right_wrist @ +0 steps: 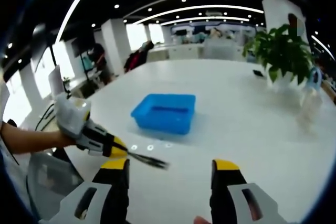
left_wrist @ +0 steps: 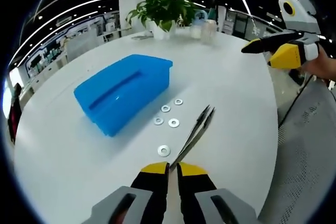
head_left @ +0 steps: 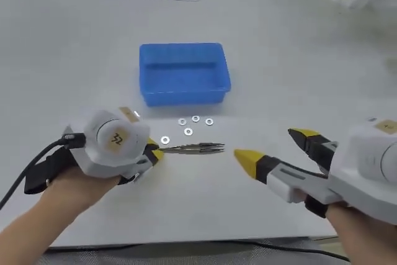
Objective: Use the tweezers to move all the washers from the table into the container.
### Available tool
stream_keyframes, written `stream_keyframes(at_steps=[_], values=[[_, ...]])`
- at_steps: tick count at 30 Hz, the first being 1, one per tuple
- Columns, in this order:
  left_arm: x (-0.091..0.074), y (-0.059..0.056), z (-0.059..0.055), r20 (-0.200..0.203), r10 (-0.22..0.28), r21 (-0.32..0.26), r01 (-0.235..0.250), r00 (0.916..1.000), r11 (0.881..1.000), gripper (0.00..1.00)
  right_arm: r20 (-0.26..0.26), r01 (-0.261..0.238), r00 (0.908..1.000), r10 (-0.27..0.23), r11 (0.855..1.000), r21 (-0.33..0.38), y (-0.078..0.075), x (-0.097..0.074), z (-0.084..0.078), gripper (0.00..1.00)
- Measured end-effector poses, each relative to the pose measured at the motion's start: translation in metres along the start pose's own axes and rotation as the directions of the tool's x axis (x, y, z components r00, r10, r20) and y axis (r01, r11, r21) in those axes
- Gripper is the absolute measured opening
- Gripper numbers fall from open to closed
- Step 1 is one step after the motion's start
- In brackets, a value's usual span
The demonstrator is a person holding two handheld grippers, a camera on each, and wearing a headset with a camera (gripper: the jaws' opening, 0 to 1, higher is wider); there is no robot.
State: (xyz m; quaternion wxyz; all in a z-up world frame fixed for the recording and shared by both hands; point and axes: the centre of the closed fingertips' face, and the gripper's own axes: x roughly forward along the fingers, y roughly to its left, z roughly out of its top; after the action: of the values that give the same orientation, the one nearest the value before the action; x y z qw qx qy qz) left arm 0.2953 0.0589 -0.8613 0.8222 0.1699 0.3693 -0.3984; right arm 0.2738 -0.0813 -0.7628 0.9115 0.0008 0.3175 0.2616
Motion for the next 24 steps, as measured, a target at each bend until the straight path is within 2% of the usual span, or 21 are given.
stream_keyframes(at_steps=[1,4,7,12,14,18,21,24], values=[[0.000,-0.001,-0.001,-0.011,-0.005,0.000,0.005,0.9999,1.000,0.03,0.001,0.001,1.0000,-0.001,1.000,-0.001,0.000,0.000,0.000,0.60],[0.000,-0.006,0.000,-0.019,-0.031,0.062,0.032,0.9993,0.998,0.01,0.002,0.002,1.0000,-0.002,1.000,-0.001,0.001,-0.001,0.001,0.60],[-0.001,-0.013,0.001,-0.028,-0.063,0.128,0.066,0.9976,0.990,0.00,0.005,0.000,1.0000,0.000,1.000,-0.004,0.002,-0.001,0.003,0.60],[-0.010,-0.019,0.010,-0.017,-0.061,0.163,0.063,0.9980,0.985,0.00,0.014,-0.011,0.9998,0.012,1.000,-0.023,0.008,-0.001,0.009,0.59],[-0.019,-0.021,0.018,0.001,-0.056,0.181,0.055,0.9984,0.982,0.00,0.014,-0.020,0.9997,0.021,0.999,-0.031,0.011,-0.001,0.010,0.58],[-0.037,-0.028,0.035,0.036,-0.048,0.195,0.040,0.9982,0.980,0.00,-0.018,-0.054,0.9984,0.053,0.996,-0.063,0.021,0.000,0.004,0.55],[-0.050,-0.032,0.045,0.060,-0.040,0.209,0.026,0.9974,0.978,0.00,-0.058,-0.095,0.9943,0.090,0.991,-0.092,0.031,0.001,-0.004,0.46],[-0.061,-0.037,0.054,0.090,-0.038,0.203,0.019,0.9952,0.979,0.00,-0.085,-0.131,0.9889,0.122,0.985,-0.109,0.043,0.003,-0.010,0.42]])
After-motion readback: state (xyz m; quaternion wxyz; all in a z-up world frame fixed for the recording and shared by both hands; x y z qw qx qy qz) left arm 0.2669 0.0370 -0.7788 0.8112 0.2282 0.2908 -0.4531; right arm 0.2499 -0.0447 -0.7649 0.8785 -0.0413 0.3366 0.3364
